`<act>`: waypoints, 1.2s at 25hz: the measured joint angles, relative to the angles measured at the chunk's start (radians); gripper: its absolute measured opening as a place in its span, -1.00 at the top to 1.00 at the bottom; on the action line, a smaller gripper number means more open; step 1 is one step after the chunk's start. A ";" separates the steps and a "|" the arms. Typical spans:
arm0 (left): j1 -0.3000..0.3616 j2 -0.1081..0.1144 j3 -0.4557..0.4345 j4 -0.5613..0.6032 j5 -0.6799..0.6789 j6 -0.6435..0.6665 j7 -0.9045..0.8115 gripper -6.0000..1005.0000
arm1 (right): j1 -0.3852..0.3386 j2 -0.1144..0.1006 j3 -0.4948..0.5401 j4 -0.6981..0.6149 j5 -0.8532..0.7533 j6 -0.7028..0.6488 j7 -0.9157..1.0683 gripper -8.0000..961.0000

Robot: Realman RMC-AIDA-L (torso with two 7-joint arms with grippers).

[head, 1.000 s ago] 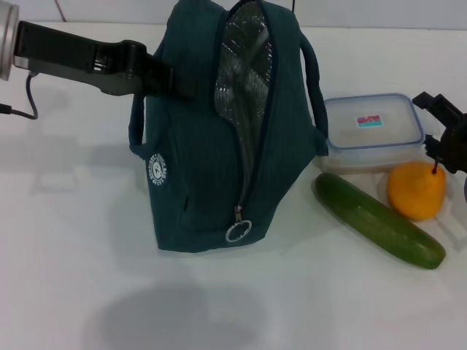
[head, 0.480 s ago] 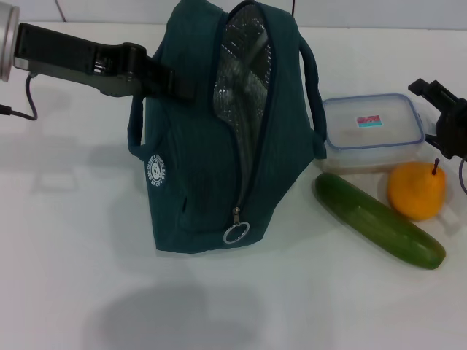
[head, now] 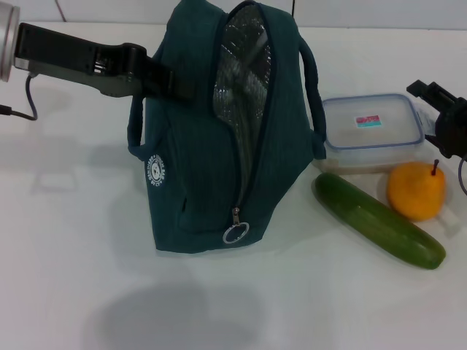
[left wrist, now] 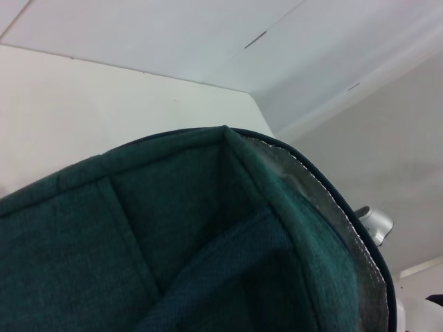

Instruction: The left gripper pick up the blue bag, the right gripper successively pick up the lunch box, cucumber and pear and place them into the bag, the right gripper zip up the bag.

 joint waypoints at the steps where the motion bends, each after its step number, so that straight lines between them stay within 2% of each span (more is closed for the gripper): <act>1: 0.000 0.000 0.000 0.000 0.000 0.000 0.000 0.91 | -0.004 0.000 -0.004 -0.003 -0.003 -0.003 -0.002 -0.51; 4: 0.002 0.000 0.000 0.000 0.000 0.001 0.000 0.91 | -0.010 -0.002 -0.012 -0.008 -0.006 -0.010 -0.006 -0.48; 18: 0.008 0.002 0.011 0.000 0.000 0.002 0.001 0.91 | -0.017 -0.002 -0.007 -0.009 0.000 -0.017 -0.078 0.74; 30: 0.002 -0.001 0.012 0.000 0.000 0.001 0.004 0.91 | -0.027 -0.002 -0.004 -0.023 0.003 -0.049 -0.122 0.79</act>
